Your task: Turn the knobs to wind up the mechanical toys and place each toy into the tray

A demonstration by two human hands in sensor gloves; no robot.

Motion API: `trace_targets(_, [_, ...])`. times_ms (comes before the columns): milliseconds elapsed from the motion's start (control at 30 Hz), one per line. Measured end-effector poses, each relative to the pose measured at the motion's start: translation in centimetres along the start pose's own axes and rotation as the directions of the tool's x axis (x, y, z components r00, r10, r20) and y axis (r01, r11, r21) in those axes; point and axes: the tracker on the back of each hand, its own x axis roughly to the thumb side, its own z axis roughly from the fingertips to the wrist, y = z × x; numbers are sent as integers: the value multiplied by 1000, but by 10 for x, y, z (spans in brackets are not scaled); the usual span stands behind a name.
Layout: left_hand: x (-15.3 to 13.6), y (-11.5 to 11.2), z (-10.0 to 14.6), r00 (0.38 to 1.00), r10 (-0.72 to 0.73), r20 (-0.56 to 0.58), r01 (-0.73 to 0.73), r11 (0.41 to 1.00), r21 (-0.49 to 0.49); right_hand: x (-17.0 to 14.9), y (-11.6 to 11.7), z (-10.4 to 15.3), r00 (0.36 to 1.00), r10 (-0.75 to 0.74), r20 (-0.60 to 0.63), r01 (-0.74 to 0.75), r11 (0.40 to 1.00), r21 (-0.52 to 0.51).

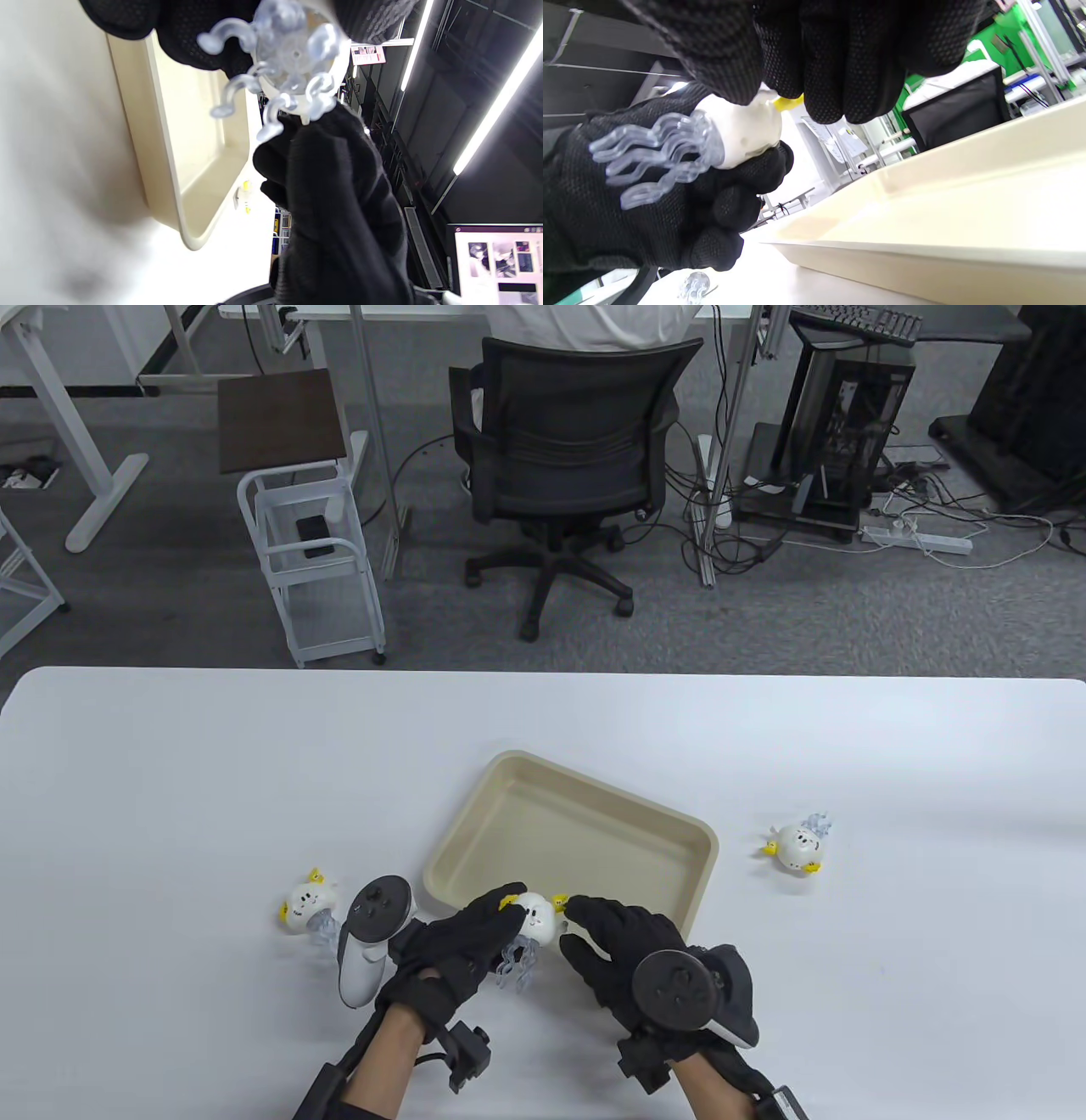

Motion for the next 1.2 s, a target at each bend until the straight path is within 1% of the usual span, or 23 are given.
trace_targets(67, [0, 0, 1, 1000, 7, 0, -7, 1000, -6, 4, 1, 1, 1000, 27, 10, -27, 999, -32])
trace_targets(167, [1, -1, 2, 999, 50, 6, -50, 999, -20, 6, 0, 2, 997, 69, 43, -67, 996, -54])
trace_targets(233, [4, -2, 3, 1000, 21, 19, -21, 1000, -17, 5, -1, 3, 1000, 15, 17, -13, 997, -77])
trace_targets(300, [8, -2, 4, 999, -12, 32, 12, 1000, -16, 0, 0, 3, 993, -104, -54, 100, 992, -82])
trace_targets(367, [10, -3, 5, 997, -45, 56, 46, 999, -3, -9, 3, 2, 937, -306, -166, 298, 952, -75])
trace_targets(400, [11, -4, 6, 996, -49, 70, 49, 999, 0, -16, 5, 1, 870, -430, -240, 421, 903, -91])
trace_targets(433, [12, -5, 6, 995, -50, 88, 51, 999, -5, -21, 7, 1, 802, -523, -289, 518, 850, -101])
trace_targets(500, [13, -5, 6, 992, -63, 110, 63, 998, 1, -28, 9, -1, 674, -642, -366, 653, 749, -112])
trace_targets(533, [13, -5, 6, 990, -73, 119, 74, 997, -4, -30, 10, -1, 651, -660, -375, 673, 731, -116])
trace_targets(600, [13, -5, 6, 989, -84, 121, 85, 996, 0, -32, 11, -2, 629, -663, -406, 682, 721, -122])
trace_targets(633, [12, -4, 6, 989, -89, 120, 90, 996, 4, -32, 11, -3, 640, -653, -405, 675, 730, -109])
trace_targets(700, [12, -4, 6, 990, -90, 110, 89, 996, 15, -30, 9, -4, 692, -608, -390, 629, 772, -87])
trace_targets(733, [13, -3, 6, 990, -86, 107, 85, 996, 17, -26, 6, -5, 746, -562, -357, 576, 814, -77])
trace_targets(767, [12, -3, 6, 991, -82, 105, 80, 996, 23, -24, 3, -5, 787, -523, -328, 531, 844, -73])
trace_targets(800, [12, -2, 6, 992, -79, 97, 77, 997, 28, -20, -3, -5, 845, -453, -283, 453, 889, -70])
trace_targets(833, [12, -1, 6, 993, -78, 90, 76, 997, 31, -18, -7, -5, 881, -399, -254, 396, 916, -63])
trace_targets(867, [11, 0, 7, 994, -80, 77, 76, 996, 46, -16, -13, -6, 928, -304, -215, 307, 951, -22])
trace_targets(900, [10, 1, 7, 994, -81, 71, 76, 995, 59, -15, -17, -7, 955, -235, -183, 243, 970, 24])
trace_targets(933, [9, 2, 7, 995, -80, 63, 75, 995, 68, -15, -20, -5, 981, -125, -150, 141, 985, 100])
trace_targets(1000, [8, 4, 7, 995, -84, 52, 80, 994, 71, -15, -21, -1, 987, -8, -157, 35, 984, 174])
trace_targets(1100, [8, 6, 9, 994, -108, 31, 105, 991, 85, -23, -17, 8, 977, 115, -180, -49, 940, 338])
trace_targets(1167, [7, 6, 11, 992, -122, 21, 120, 989, 90, -29, -10, 15, 970, 169, -176, -90, 918, 386])
trace_targets(1200, [6, 6, 12, 992, -125, 16, 123, 988, 91, -32, -6, 18, 968, 185, -171, -106, 914, 392])
